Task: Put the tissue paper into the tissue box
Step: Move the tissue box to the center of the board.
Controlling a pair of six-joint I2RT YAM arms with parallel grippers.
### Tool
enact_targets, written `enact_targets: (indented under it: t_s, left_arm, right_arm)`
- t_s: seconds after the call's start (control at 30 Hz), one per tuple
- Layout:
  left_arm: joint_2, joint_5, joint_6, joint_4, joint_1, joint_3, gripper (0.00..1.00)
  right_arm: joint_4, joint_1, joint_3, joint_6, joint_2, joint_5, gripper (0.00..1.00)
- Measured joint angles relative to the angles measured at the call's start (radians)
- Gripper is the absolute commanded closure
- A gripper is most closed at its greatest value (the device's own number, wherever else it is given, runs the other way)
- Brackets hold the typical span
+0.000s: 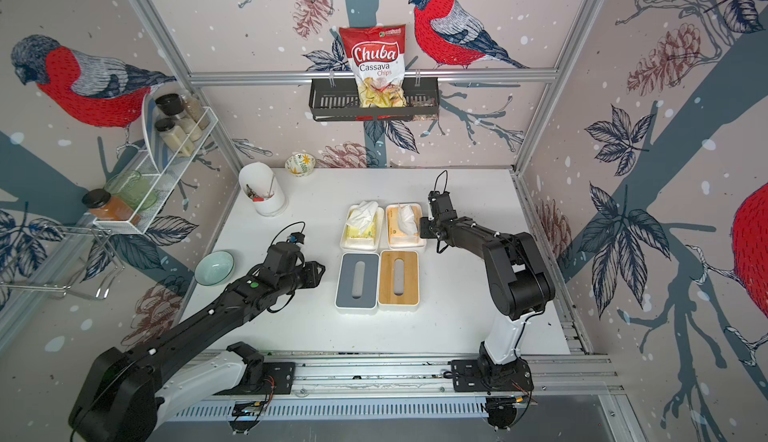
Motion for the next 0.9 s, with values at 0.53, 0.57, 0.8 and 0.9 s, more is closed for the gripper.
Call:
enact_targets:
  t_s: [0.53,0.57,0.8,0.9]
  left_arm:
    - [-0.002,-0.026,0.000,0.000,0.000,0.000,0.62]
    - [-0.003,-0.026,0.000,0.000,0.000,0.000,0.62]
    - [-0.005,-0.025,0.000,0.000,0.000,0.000,0.58]
    - [-0.004,-0.023,0.000,0.000,-0.001,0.000,0.53]
  right_arm:
    - [-0.040,-0.145,-0.043,0.003,-0.023,0.153,0.65]
    - [-0.040,-0.157,-0.045,0.003,-0.023,0.159,0.64]
    - [-0.057,-0.144,-0.061,0.008,-0.125,0.193,0.47]
    - [-0.072,-0.114,-0.060,0.008,-0.204,0.202,0.38]
